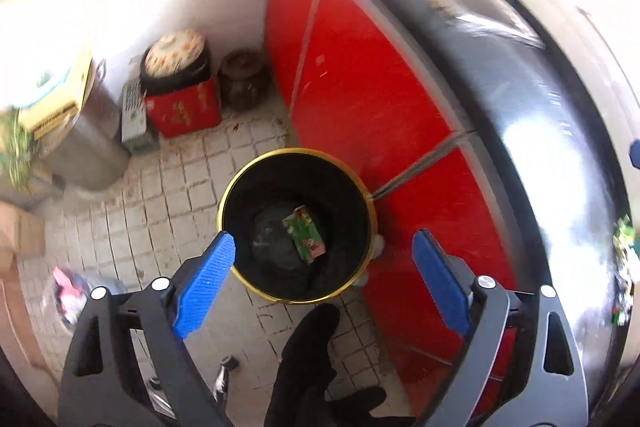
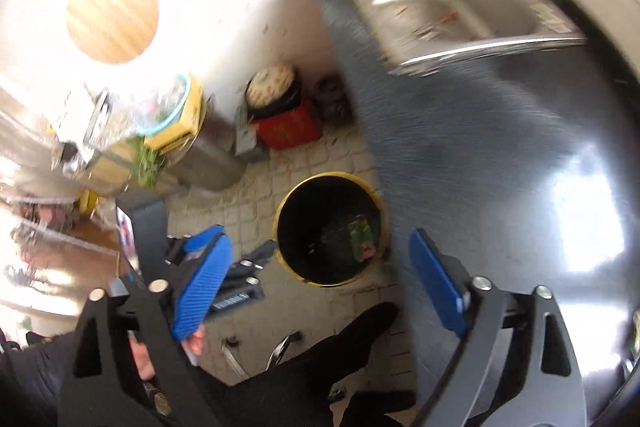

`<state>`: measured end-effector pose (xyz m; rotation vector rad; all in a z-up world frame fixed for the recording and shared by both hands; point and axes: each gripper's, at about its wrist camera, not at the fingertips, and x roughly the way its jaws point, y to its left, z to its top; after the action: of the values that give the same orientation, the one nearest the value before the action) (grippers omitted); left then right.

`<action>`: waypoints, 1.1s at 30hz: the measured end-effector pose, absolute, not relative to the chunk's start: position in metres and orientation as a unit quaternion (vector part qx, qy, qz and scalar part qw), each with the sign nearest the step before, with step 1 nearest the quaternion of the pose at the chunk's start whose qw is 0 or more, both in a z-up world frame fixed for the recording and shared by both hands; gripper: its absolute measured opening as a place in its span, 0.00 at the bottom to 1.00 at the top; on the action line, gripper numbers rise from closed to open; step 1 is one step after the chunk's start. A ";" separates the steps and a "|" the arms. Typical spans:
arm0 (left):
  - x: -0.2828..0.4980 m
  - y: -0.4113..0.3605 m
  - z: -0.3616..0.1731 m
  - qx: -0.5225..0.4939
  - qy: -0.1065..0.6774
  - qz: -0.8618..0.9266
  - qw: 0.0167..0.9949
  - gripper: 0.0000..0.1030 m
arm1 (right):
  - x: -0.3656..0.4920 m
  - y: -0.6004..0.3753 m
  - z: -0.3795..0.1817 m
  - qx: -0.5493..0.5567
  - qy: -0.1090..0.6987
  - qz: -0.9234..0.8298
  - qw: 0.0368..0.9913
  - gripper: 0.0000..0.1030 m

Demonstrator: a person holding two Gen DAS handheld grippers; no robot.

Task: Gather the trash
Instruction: 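Bring both open tools back over the counter, then grasp the green juice carton with the left tool while the right tool grasps the red bottle cap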

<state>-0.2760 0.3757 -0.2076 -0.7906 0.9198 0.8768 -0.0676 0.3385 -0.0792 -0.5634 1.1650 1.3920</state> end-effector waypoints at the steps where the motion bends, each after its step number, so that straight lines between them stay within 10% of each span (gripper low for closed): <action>1: -0.265 0.368 -0.191 -0.347 0.416 0.389 0.745 0.88 | -0.057 0.317 -0.066 -0.231 0.489 0.590 0.600 0.87; 20: 0.001 0.071 -0.057 -0.092 0.442 -0.005 0.892 0.90 | 0.092 -0.115 -0.009 0.010 0.494 0.201 0.846 0.89; 33: 0.039 0.023 -0.060 -0.036 0.469 -0.050 0.881 0.90 | 0.102 -0.172 -0.024 0.068 0.503 0.148 0.849 0.89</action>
<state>0.0386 0.0229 -0.0597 -0.0751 0.9765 -0.1033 0.1021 -0.1721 -0.0237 0.1440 1.0605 0.3111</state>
